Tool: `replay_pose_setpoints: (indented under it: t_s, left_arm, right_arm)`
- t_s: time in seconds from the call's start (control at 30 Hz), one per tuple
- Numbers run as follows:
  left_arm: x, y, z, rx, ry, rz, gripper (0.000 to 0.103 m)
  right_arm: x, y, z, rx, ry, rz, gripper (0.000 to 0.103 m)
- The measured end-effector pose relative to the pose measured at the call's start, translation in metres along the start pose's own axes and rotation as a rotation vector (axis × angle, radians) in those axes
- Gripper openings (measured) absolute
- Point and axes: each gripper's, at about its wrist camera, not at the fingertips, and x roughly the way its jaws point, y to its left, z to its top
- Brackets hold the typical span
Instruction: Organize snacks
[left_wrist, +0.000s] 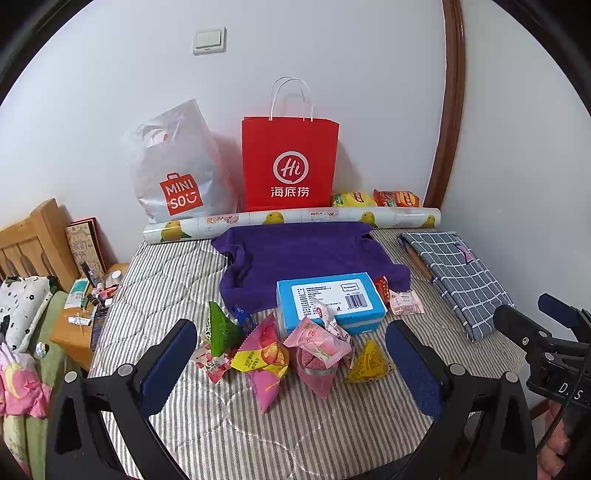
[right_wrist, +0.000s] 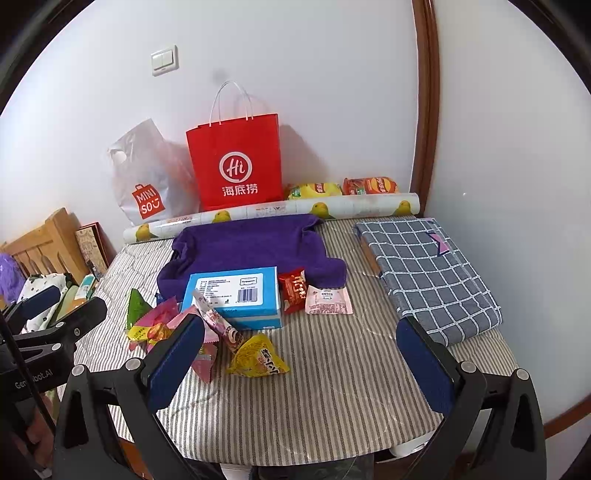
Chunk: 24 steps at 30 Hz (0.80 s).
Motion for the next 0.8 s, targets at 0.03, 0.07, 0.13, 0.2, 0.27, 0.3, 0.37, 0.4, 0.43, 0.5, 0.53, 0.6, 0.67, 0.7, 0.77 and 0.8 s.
replay_pose_setpoints:
  t_s: [0.03, 0.07, 0.13, 0.2, 0.27, 0.3, 0.37, 0.4, 0.43, 0.5, 0.53, 0.6, 0.67, 0.7, 0.77, 0.8]
  left_arm:
    - [-0.0001, -0.0001, -0.0004, -0.001, 0.0, 0.001, 0.103]
    - [-0.0001, 0.0, -0.0007, -0.001, -0.001, 0.0, 0.103]
    - [0.0, -0.0006, -0.0004, -0.001, -0.001, -0.001, 0.103]
    - [0.0, -0.0012, -0.0003, 0.001, -0.001, 0.0, 0.103]
    - [0.0, -0.0007, -0.0003, 0.0, -0.001, 0.0, 0.103]
    - [0.0001, -0.0004, -0.0003, 0.0, -0.001, -0.001, 0.103]
    - [0.0001, -0.0004, -0.0002, -0.001, -0.001, 0.0, 0.103]
    - [0.0001, -0.0005, 0.0, -0.002, -0.002, 0.0, 0.103]
    - [0.0, -0.0008, 0.0002, -0.001, -0.001, 0.0, 0.103]
    - [0.0001, -0.0012, 0.0001, -0.001, -0.001, 0.002, 0.103]
    - [-0.0001, -0.0012, -0.0001, -0.001, -0.001, 0.001, 0.103]
    - [-0.0002, -0.0013, 0.0, -0.001, -0.001, 0.001, 0.103]
    - [-0.0001, -0.0013, 0.0001, -0.001, -0.002, 0.001, 0.103]
    - [-0.0001, -0.0013, 0.0002, 0.0, -0.002, 0.001, 0.103]
    - [0.0001, -0.0014, 0.0004, 0.0, -0.001, 0.002, 0.103]
    - [-0.0002, -0.0011, -0.0002, 0.0, -0.002, 0.0, 0.103]
  right_arm:
    - [0.0, 0.0002, 0.0002, 0.001, 0.0, 0.0, 0.103]
    - [0.0, -0.0001, 0.0003, 0.002, 0.0, 0.0, 0.103]
    - [-0.0005, -0.0005, 0.0002, 0.003, -0.001, 0.002, 0.103]
    - [-0.0007, -0.0002, 0.0006, 0.002, -0.002, 0.003, 0.103]
    - [-0.0012, -0.0004, 0.0004, 0.003, -0.003, 0.004, 0.103]
    - [-0.0015, 0.0, -0.0001, 0.003, -0.004, 0.004, 0.103]
    - [-0.0022, -0.0002, -0.0003, 0.004, -0.005, 0.004, 0.103]
    - [-0.0022, -0.0003, 0.0, 0.004, -0.005, 0.005, 0.103]
    - [-0.0024, -0.0002, -0.0002, 0.003, -0.006, 0.005, 0.103]
    - [-0.0025, -0.0001, 0.0001, 0.003, -0.007, 0.003, 0.103]
    - [-0.0024, -0.0003, 0.0001, 0.004, -0.007, 0.004, 0.103]
    - [-0.0022, -0.0003, 0.0003, 0.006, -0.008, 0.006, 0.103]
    - [-0.0024, 0.0001, 0.0003, 0.008, -0.01, 0.007, 0.103]
    - [-0.0022, -0.0001, 0.0004, 0.007, -0.01, 0.008, 0.103]
    - [-0.0029, 0.0001, -0.0002, 0.008, -0.011, 0.008, 0.103]
    - [-0.0024, 0.0002, 0.0002, 0.008, -0.011, 0.008, 0.103]
